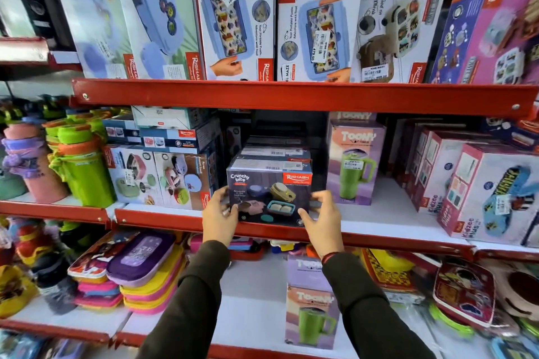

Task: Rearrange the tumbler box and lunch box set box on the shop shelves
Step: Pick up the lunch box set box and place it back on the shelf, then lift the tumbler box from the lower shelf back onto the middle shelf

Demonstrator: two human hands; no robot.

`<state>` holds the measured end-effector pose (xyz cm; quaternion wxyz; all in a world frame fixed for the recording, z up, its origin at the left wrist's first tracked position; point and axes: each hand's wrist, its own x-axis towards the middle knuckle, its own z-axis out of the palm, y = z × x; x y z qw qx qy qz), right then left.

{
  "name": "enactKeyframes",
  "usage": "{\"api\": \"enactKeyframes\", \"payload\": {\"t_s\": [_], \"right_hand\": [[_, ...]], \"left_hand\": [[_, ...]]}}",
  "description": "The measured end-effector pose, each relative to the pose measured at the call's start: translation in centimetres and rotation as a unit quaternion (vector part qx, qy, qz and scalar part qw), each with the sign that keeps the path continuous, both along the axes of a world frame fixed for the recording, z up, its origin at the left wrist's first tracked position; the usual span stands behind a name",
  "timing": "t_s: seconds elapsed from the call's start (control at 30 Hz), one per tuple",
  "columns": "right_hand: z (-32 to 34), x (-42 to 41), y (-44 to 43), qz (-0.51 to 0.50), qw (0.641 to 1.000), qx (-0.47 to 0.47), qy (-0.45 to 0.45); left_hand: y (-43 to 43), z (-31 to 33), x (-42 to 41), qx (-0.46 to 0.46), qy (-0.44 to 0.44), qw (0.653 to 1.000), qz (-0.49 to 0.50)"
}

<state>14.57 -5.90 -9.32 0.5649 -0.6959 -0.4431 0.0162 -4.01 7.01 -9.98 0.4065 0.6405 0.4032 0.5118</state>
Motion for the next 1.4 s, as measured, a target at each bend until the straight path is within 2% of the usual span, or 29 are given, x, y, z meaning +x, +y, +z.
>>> {"api": "enactKeyframes", "payload": {"t_s": [0.23, 0.37, 0.47, 0.53, 0.6, 0.67, 0.77, 0.87, 1.0, 1.1, 1.2, 1.4], "right_hand": [[-0.6, 0.4, -0.5, -0.008, 1.000, 0.026, 0.007], [-1.5, 0.8, -2.4, -0.037, 0.996, 0.077, -0.006], [-3.2, 1.0, -4.5, -0.059, 0.989, 0.125, -0.053], [-5.2, 1.4, -6.1, -0.069, 0.988, 0.124, -0.068], [-8.0, 1.6, -7.8, -0.065, 0.992, 0.099, -0.052], [-10.9, 1.4, -9.4, -0.056, 0.996, 0.070, -0.007], [-14.6, 1.3, -11.1, -0.049, 0.994, -0.012, 0.100], [-16.3, 1.5, -11.7, 0.010, 0.965, -0.160, 0.209], [-16.9, 1.6, -11.5, 0.085, 0.945, -0.249, 0.193], [-17.3, 1.7, -11.6, 0.061, 0.958, -0.223, 0.169], [-17.6, 1.7, -12.7, 0.038, 0.972, -0.154, 0.175], [-16.9, 1.7, -15.9, 0.007, 0.991, -0.035, 0.131]], "left_hand": [[-0.5, -0.6, -0.1, 0.041, -0.003, 0.999, 0.035], [-3.0, -1.7, -0.2, 0.142, -0.035, 0.986, 0.075], [-5.1, -3.5, 0.0, 0.217, -0.012, 0.974, 0.065], [-6.5, -5.2, 0.5, 0.240, 0.017, 0.970, 0.047], [-8.2, -7.6, 1.1, 0.225, 0.027, 0.974, 0.017], [-9.9, -10.2, 1.6, 0.173, 0.038, 0.984, -0.027], [-11.8, -13.9, 2.5, 0.010, 0.083, 0.990, -0.111], [-12.4, -16.3, 3.7, -0.111, 0.161, 0.963, -0.184], [-12.5, -17.0, 5.2, -0.138, 0.202, 0.950, -0.197], [-12.6, -17.1, 5.4, -0.150, 0.189, 0.957, -0.159], [-13.3, -17.0, 4.8, -0.150, 0.137, 0.968, -0.146], [-16.4, -14.5, 2.9, -0.055, 0.054, 0.986, -0.145]]}}
